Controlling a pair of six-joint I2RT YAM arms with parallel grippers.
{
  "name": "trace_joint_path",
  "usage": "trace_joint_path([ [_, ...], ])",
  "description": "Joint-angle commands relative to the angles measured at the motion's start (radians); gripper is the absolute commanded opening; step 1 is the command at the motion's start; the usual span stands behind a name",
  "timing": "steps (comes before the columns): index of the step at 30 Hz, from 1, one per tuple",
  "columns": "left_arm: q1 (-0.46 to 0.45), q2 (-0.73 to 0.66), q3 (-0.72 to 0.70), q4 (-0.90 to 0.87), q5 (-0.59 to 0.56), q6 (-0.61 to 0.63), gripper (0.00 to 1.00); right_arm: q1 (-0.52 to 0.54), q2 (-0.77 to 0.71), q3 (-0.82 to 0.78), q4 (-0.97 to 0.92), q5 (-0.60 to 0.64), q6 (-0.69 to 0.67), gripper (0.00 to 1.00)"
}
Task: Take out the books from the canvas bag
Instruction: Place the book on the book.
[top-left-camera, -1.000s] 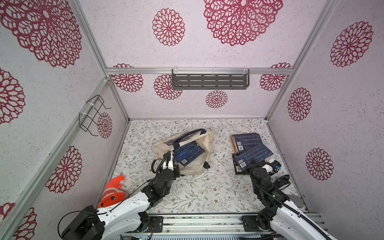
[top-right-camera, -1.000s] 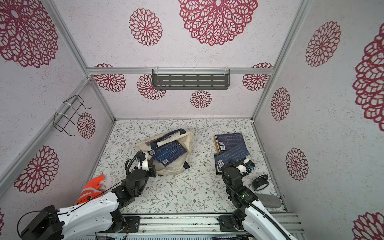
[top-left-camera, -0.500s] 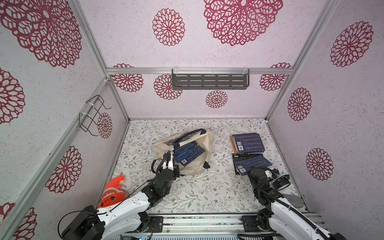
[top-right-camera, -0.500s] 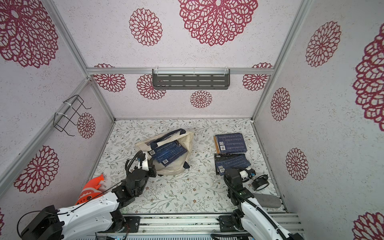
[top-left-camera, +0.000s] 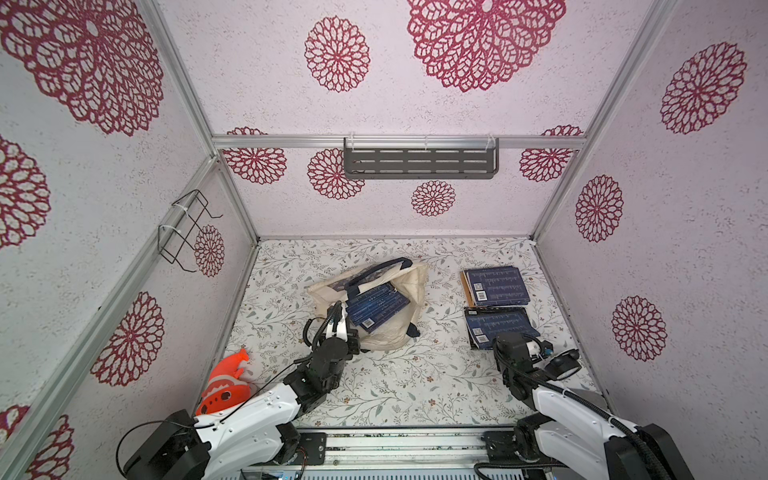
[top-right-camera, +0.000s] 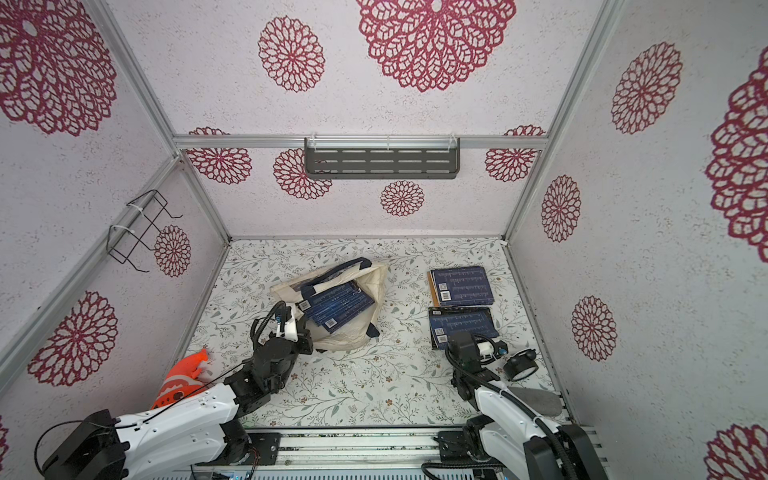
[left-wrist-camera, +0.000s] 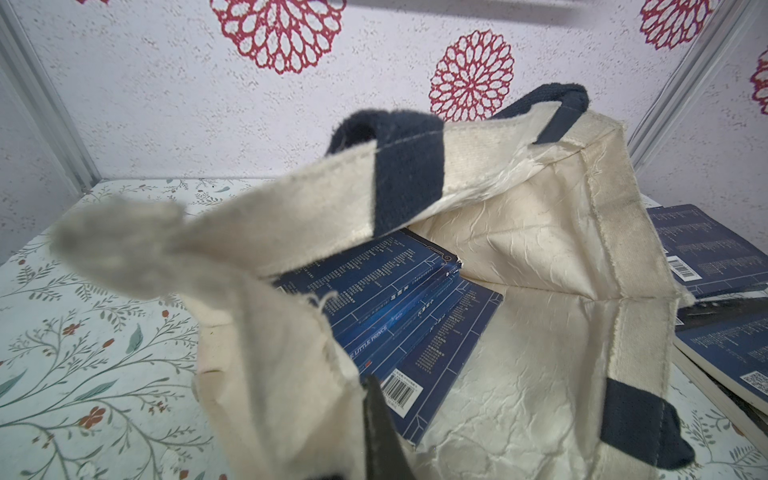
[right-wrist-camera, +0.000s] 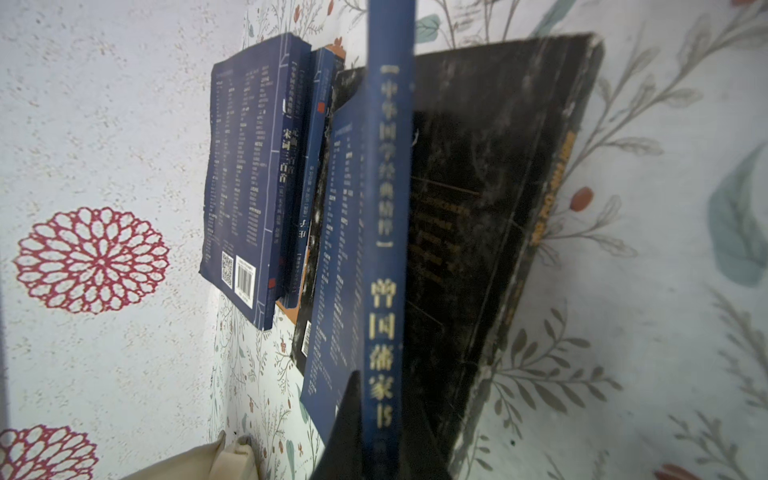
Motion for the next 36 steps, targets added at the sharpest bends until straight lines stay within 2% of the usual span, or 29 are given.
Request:
trace_joint_path([
  [1, -0.019, -0.001, 0.028, 0.021, 0.013, 0.001, 0.0, -0.014, 0.039, 0.041, 0.026, 0.031, 0.062, 0.0],
  [5, -0.019, -0.004, 0.028, 0.021, 0.012, 0.002, 0.0, -0.023, 0.093, 0.063, 0.045, 0.015, 0.065, 0.01],
  [11, -0.02, -0.009, 0.026, 0.019, 0.013, 0.003, 0.0, -0.031, 0.147, 0.072, 0.069, -0.03, 0.06, 0.09],
  [21, -0.019, -0.022, 0.023, 0.017, 0.015, 0.002, 0.0, -0.037, 0.121, 0.078, 0.009, -0.086, 0.035, 0.46],
  [27, -0.021, -0.022, 0.025, 0.017, 0.016, 0.003, 0.0, -0.04, 0.077, 0.1, -0.097, -0.096, 0.006, 0.65],
  [31, -0.021, -0.027, 0.024, 0.016, 0.016, 0.003, 0.0, -0.044, 0.044, 0.112, -0.168, -0.103, -0.004, 0.74],
  [36, -0.021, -0.029, 0.023, 0.015, 0.015, 0.003, 0.0, -0.046, -0.016, 0.135, -0.273, -0.104, -0.018, 0.95],
])
